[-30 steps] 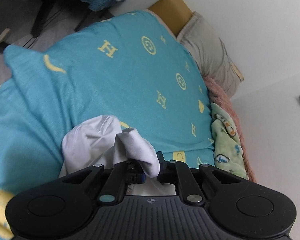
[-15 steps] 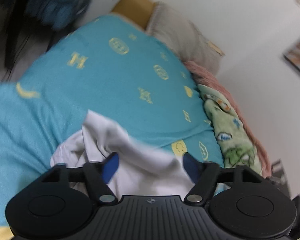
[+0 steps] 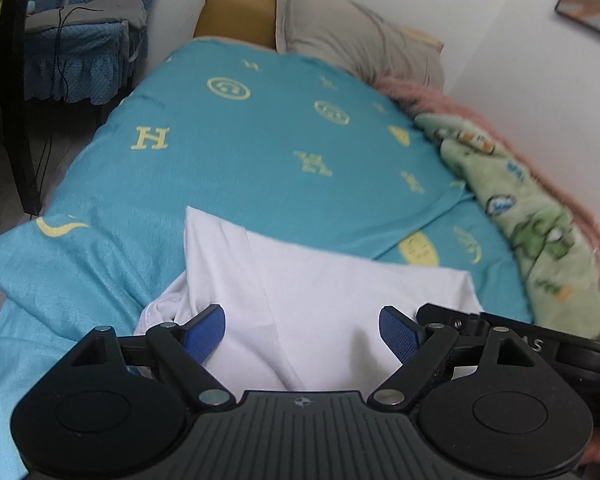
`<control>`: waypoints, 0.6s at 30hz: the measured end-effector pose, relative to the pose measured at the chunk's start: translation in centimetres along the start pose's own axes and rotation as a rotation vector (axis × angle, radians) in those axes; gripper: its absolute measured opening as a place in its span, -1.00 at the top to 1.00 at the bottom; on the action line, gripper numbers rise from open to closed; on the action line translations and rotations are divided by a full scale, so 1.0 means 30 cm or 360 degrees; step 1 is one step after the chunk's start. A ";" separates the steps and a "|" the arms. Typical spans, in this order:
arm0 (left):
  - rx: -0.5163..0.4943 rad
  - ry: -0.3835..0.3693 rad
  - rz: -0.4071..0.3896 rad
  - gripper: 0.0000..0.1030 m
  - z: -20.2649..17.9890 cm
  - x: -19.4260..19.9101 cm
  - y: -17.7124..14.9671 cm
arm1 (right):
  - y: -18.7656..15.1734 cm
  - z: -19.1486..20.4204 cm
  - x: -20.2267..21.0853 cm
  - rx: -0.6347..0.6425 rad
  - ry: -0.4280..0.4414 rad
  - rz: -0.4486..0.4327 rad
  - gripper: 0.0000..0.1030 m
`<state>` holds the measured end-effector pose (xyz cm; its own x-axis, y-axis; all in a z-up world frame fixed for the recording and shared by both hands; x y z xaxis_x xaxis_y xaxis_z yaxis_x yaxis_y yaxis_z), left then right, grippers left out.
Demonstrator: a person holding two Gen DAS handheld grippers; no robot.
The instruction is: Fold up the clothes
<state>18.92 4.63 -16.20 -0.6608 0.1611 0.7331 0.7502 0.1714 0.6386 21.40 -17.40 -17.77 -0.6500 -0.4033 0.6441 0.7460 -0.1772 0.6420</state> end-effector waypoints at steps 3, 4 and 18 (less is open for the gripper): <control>-0.0071 0.0028 -0.0010 -0.67 -0.012 -0.004 -0.018 | -0.011 -0.004 -0.008 0.0039 -0.0013 0.0007 0.00; -0.0084 0.0034 -0.0017 -0.67 -0.015 -0.002 -0.022 | -0.012 -0.001 -0.006 0.0049 -0.0017 0.0004 0.00; -0.0095 0.0071 -0.0135 -0.65 -0.021 0.256 -0.136 | -0.104 0.041 0.180 0.0113 -0.0092 -0.0039 0.00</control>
<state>10.79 4.56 -13.03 -0.7214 0.1045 0.6846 0.6924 0.1241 0.7107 15.39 -17.92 -15.79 -0.6768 -0.3465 0.6496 0.7190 -0.1213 0.6844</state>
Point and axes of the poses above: each gripper's, at about its wrist camera, not at the fingertips, and x roughly against the way its jaws point, z to its left, y to its top, the point moved 2 cm from there along -x, roughly the way its jaws point, and after that the axes turned 8 degrees about y, right-handed, at the moved point
